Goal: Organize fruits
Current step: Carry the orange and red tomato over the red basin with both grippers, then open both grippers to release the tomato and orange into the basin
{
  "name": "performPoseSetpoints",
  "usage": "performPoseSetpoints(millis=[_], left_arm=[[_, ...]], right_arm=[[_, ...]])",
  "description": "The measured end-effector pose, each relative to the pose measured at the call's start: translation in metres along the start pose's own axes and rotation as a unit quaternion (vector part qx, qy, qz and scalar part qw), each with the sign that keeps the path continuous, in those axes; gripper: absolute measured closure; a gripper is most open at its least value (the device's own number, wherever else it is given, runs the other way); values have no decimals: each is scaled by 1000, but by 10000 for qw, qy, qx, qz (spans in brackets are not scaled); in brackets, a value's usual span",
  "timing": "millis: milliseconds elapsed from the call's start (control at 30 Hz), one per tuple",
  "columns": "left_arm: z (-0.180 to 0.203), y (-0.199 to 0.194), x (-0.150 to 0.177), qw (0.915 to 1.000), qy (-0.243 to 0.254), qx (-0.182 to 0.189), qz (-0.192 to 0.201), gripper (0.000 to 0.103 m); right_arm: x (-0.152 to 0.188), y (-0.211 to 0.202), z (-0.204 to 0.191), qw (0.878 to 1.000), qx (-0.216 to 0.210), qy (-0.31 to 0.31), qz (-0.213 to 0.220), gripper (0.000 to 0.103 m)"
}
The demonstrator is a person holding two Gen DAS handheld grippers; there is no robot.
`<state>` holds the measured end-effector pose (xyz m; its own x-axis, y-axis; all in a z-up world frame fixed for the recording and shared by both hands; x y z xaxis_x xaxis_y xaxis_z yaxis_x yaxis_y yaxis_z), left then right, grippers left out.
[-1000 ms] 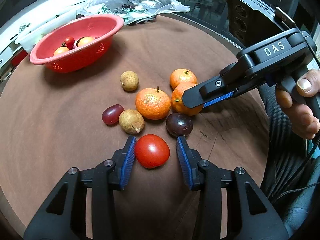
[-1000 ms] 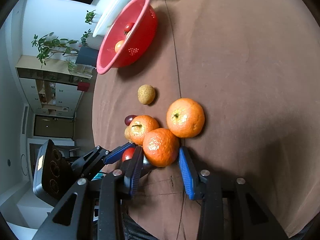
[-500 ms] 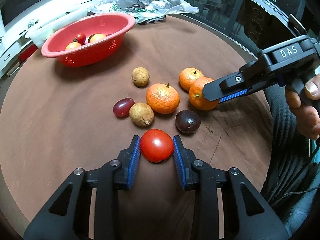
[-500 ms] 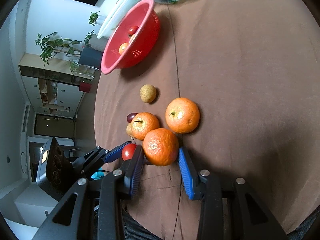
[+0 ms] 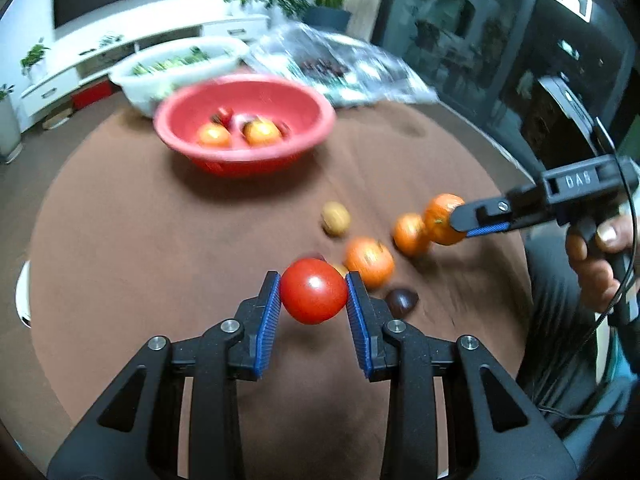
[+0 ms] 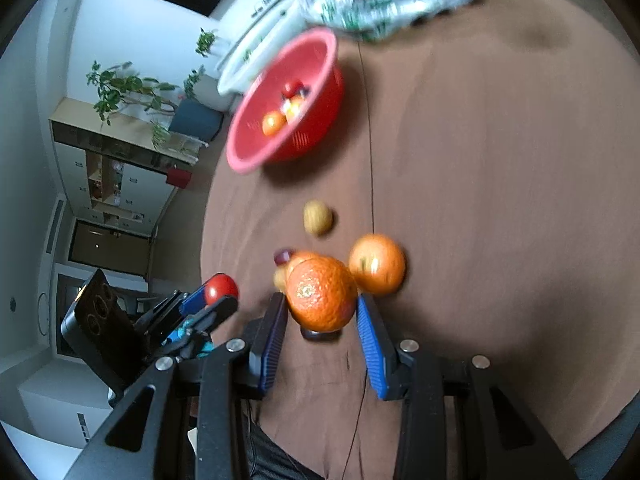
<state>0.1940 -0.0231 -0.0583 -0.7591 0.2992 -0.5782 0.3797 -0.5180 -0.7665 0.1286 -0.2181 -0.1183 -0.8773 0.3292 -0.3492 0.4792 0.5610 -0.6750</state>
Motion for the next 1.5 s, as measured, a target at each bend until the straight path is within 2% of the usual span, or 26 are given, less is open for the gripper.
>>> performPoseSetpoints(millis=[167,300,400,533,733,867,967,1067,1133,1167,1267,1367,1500], left_arm=[[-16,-13,-49,9989,-220,-82,396,72],[-26,-9,-91,9973,-307,-259,607,72],[-30,3,-119,9967,-290,-418,638,72],[-28,38,-145,9954,-181,-766,554,72],[-32,87,-146,9944,-174,-965,392,72],[-38,106,-146,9937,-171,-1058,337,72],[-44,117,-148,9930,-257,-1107,312,72],[-50,129,-145,9923,-282,-1184,224,72],[-53,134,-145,9918,-303,-1214,260,63],[-54,135,-144,9916,-335,-1219,273,51],[-55,136,-146,9906,-345,-1278,349,37],[-56,132,-148,9903,-392,-1273,403,36],[-56,120,-150,9887,-432,-1325,560,23]], right_arm=[[-41,-24,-10,9986,128,-336,377,64],[-88,-35,-30,9940,284,-779,708,64],[-121,-28,-42,9912,291,-1045,763,64],[-162,9,-48,9858,628,-1418,638,64],[-187,72,-23,9851,991,-1401,148,64],[-193,94,-11,9812,1256,-1467,5,64],[-194,106,-3,9811,1252,-1471,-66,64],[-194,110,-5,9758,1400,-1677,-110,64],[-195,113,-6,9734,1473,-1748,-137,64],[-195,114,-5,9730,1481,-1762,-140,64],[-195,114,-6,9718,1531,-1790,-120,63],[-195,114,-7,9710,1556,-1813,-117,63],[-195,113,-9,9711,1559,-1805,-110,61]])
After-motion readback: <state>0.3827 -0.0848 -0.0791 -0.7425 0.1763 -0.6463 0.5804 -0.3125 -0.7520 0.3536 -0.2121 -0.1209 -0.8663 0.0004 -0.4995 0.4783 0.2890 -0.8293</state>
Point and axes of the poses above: each gripper's, at about its wrist camera, not at the fingertips, and y roughly the way its jaws point, z to its right, x to its underside, the point moved 7 cm from there along y, roughly the way its jaws point, and after that the axes turned 11 degrees about -y, right-handed, at the moved point
